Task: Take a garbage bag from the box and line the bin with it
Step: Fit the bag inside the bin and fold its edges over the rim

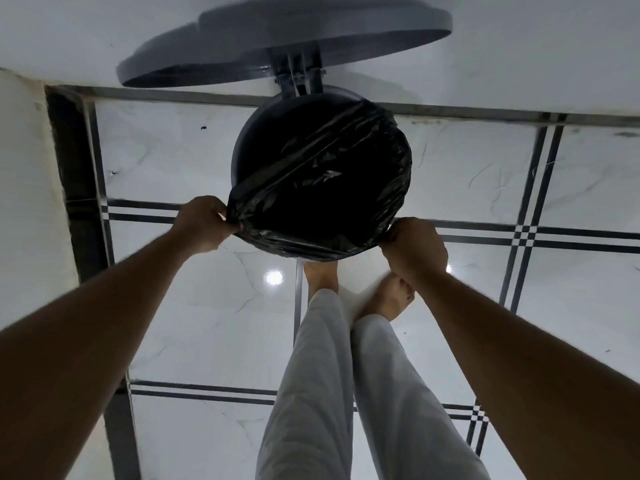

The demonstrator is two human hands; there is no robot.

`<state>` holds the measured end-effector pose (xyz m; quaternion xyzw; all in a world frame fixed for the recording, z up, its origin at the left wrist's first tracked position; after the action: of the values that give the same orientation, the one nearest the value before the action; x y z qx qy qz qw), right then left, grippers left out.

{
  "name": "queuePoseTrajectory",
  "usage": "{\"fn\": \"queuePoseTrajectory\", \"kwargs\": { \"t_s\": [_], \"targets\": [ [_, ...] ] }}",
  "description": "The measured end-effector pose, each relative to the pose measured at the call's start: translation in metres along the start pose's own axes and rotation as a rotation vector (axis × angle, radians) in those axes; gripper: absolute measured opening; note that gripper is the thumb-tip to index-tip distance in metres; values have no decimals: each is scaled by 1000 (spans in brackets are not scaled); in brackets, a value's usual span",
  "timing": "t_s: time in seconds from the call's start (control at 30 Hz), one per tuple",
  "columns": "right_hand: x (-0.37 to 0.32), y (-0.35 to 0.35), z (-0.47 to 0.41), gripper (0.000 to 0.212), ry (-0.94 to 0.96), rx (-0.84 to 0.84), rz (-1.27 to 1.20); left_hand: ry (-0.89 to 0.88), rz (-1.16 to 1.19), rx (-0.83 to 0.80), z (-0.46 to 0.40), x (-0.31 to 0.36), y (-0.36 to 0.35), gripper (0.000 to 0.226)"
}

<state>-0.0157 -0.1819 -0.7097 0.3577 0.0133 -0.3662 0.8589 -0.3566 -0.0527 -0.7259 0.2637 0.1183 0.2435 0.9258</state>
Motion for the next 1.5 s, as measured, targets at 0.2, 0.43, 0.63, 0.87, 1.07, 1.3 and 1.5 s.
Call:
{"fn": "queuePoseTrajectory", "kwargs": {
  "t_s": [0.2, 0.43, 0.63, 0.87, 1.07, 1.3, 1.5],
  "targets": [
    [1, 11, -5, 18, -66, -51, -136, 49, 73, 110, -2, -16, 12, 41],
    [12, 68, -27, 24, -153, 58, -722, 302, 801, -628, -4, 11, 59, 26],
    [-37, 99, -40, 58, 423, 480, -426, 189, 827, -830, -7, 33, 96, 35],
    [-64, 95, -57, 49, 674, 525, -57, 36, 732, -798, -14, 47, 109, 42],
    [-67, 81, -52, 31, 695, 351, 276, -29, 700, -810, -14, 53, 115, 48],
    [-62, 124, -76, 18, 472, 302, -271, -36, 592, -880, -22, 55, 123, 46],
    [-47, 144, -87, 11, 289, -204, -856, -29, 738, -782, -20, 67, 114, 45]
  ]
}}
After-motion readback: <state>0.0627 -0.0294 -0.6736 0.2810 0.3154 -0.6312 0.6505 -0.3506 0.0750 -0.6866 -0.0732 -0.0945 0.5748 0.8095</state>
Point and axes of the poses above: each hand's wrist, its own z-axis away from the middle knuckle, its own y-axis out of the back of the hand, x = y × z, the point moved 2 cm from there along -z, towards the middle knuckle, and after that the axes turned 14 degrees about y, right-handed, at the moved point
